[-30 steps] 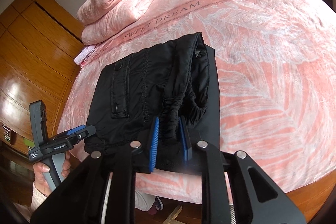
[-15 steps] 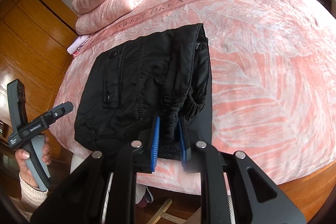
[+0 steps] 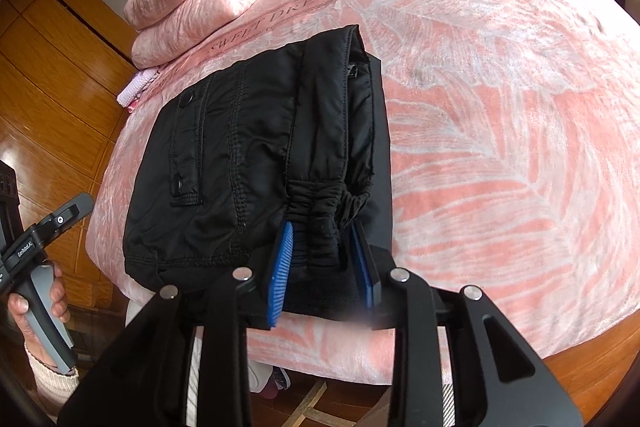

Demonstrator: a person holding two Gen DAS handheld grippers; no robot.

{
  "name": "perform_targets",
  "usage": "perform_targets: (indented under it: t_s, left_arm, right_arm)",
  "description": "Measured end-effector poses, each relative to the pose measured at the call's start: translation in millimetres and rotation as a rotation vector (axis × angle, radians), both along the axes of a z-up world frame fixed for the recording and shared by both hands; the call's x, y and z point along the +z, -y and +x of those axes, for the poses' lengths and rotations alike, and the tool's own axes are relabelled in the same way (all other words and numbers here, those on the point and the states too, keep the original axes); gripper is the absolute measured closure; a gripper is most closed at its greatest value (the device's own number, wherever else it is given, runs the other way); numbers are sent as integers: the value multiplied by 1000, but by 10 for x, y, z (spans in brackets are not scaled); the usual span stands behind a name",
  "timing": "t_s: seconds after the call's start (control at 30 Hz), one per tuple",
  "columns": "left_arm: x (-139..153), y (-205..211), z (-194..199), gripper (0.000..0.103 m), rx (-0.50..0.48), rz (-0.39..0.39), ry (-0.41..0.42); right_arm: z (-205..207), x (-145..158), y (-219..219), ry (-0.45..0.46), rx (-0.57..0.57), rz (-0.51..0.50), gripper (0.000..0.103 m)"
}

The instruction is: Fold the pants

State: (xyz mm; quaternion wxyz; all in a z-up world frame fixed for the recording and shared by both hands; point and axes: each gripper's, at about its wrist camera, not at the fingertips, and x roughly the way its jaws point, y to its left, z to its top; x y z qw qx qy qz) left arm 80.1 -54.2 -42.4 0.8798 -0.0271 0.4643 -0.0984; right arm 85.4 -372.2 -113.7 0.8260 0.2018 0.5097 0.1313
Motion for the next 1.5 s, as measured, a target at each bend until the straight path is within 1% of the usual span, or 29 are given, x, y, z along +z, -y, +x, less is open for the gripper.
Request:
perform_targets:
  t_s: [0.07, 0.13, 0.17, 0.2, 0.3, 0.37, 0.47, 0.57, 0.67, 0.77, 0.87, 0.93, 1.03, 1.1, 1.17, 1.2, 1.27, 1.33, 1.37, 1.4, 1.43, 1.5]
  left_arm:
    - [17, 1, -15, 4, -2, -3, 6]
    - [32, 4, -30, 4, -7, 0, 13]
    - [32, 7, -37, 4, -9, 4, 13]
    - [21, 5, -37, 4, -12, 8, 8]
    - [-54, -52, -32, 4, -5, 2, -20]
    - [-121, -126, -33, 4, 13, -4, -41]
    - [-229, -250, -44, 4, 50, -8, -74]
    - [-303, -365, -65, 4, 83, -23, -94]
    - [-387, -431, -76, 4, 94, -15, -116]
    - [-499, -512, -26, 4, 82, -52, -171]
    - [-533, -613, 43, 4, 42, -173, -223]
    - [-567, -704, 121, 4, 42, -252, -270]
    - [-606, -871, 197, 4, 63, -362, -311]
    - [-673, -975, 230, 4, 26, -469, -366]
    - [-744, -1070, 239, 4, -7, -581, -408]
    - [-786, -1121, 240, 4, -12, -621, -422]
    - [-887, -1221, 245, 4, 4, -656, -447]
    - [-985, -1294, 262, 4, 25, -655, -474]
    - [-1027, -1318, 270, 4, 29, -667, -481]
    - [-1071, -1322, 285, 4, 16, -687, -495]
    - [-1117, -1311, 306, 4, 2, -699, -512]
    - [-1190, -1275, 350, 4, -13, -698, -532]
  right_arm:
    - [-22, -25, 28, -3, -7, 16, 73]
    - [-43, -40, 69, -11, -21, 21, 64]
    - [-58, -40, 94, -14, -27, 27, 63]
    - [-78, -31, 115, -14, -30, 29, 63]
    - [-154, -7, 162, -18, -37, -6, 63]
    - [-213, -3, 196, -25, -44, -15, 63]
    - [-297, 8, 226, -30, -57, -69, 64]
    - [-325, 78, 234, -5, -57, -41, 64]
    - [-287, 174, 164, 23, -41, -35, 64]
    - [-228, 219, 102, 34, -22, -48, 64]
    - [-192, 264, 112, 41, -19, -32, 64]
    - [-184, 307, 147, 50, -19, -10, 62]
    - [-188, 366, 225, 61, -19, 34, 60]
    - [-196, 384, 277, 62, -12, 88, 57]
    - [-199, 374, 320, 58, -3, 137, 57]
    - [-202, 365, 333, 52, 6, 155, 56]
    - [-205, 336, 346, 42, 10, 162, 53]
    - [-197, 276, 353, 22, 14, 179, 50]
    - [-188, 237, 361, 9, 12, 194, 49]
    - [-180, 190, 368, -2, 16, 220, 48]
    - [-169, 141, 377, -15, 21, 252, 44]
    - [-146, 38, 394, -48, 21, 315, 41]
